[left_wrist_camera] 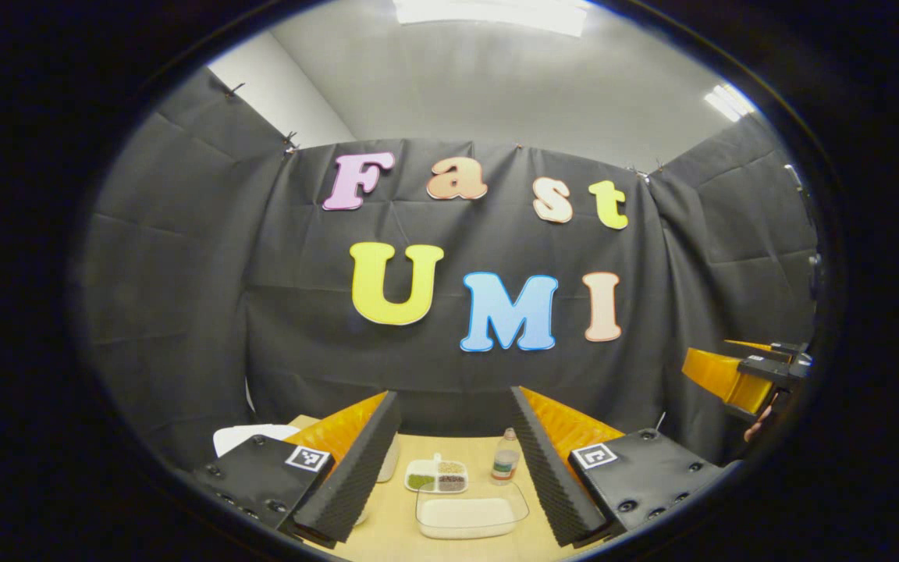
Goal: Close the left gripper, press the button to open the rice cooker; take a wooden spoon from the chopstick holder with the right hand, scoop a spoonful of rice and pour it into the rice cooker, then put the wooden spoon back into the chopstick holder.
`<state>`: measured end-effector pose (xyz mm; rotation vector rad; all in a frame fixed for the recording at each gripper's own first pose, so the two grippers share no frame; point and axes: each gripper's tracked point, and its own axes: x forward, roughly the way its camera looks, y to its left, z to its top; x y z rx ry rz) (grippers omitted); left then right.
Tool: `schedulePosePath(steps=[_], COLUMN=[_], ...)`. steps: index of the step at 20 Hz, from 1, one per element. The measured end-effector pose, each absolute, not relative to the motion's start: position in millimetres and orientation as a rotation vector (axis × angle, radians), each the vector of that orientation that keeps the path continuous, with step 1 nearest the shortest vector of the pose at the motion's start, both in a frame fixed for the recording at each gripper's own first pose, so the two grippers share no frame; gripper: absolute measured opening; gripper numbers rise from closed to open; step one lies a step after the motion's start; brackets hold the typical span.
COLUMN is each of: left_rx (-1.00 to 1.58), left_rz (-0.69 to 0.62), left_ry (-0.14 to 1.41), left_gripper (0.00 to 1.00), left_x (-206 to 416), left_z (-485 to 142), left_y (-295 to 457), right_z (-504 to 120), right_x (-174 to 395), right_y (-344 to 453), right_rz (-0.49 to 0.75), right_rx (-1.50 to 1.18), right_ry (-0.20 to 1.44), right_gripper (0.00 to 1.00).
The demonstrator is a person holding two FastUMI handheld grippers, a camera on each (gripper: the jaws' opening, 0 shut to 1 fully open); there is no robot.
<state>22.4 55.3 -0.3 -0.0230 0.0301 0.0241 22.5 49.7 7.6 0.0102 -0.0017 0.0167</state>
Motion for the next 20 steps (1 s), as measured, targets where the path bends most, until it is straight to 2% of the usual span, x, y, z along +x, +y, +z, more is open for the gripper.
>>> schedulePosePath(steps=[2, 4, 5, 8, 9, 10, 11, 13, 20], left_rx=[-0.012, -0.002, -0.006, -0.026, -0.03, -0.033, -0.042, -0.061, -0.148], left_rz=[0.035, 0.048, 0.05, 0.084, 0.095, 0.108, 0.116, 0.123, 0.225], left_ry=[0.046, 0.076, 0.098, 0.178, 0.201, 0.222, 0.249, 0.311, 0.506], left_gripper=[0.97, 0.89, 0.89, 0.63, 0.4, 0.29, 0.12, 0.08, 0.08], left_x=[24, 27, 27, 29, 31, 32, 34, 36, 40], left_z=[-7, -20, -28, -58, -67, -75, -85, -107, -182], left_y=[63, 75, 80, 104, 115, 126, 136, 153, 255], right_z=[4, -2, -5, -14, -16, -19, -21, -26, -41], right_x=[23, 25, 27, 30, 32, 33, 34, 37, 46], right_y=[51, 56, 58, 65, 68, 70, 71, 75, 87], right_rz=[0.022, 0.031, 0.035, 0.05, 0.055, 0.06, 0.062, 0.07, 0.087], right_rx=[0.011, 0.011, 0.01, 0.005, 0.005, 0.006, 0.004, -0.004, -0.028], right_ry=[0.006, 0.016, 0.023, 0.047, 0.056, 0.062, 0.068, 0.079, 0.114], right_gripper=[0.94, 0.94, 0.94, 0.94, 0.94, 0.94, 0.94, 0.94, 0.94])
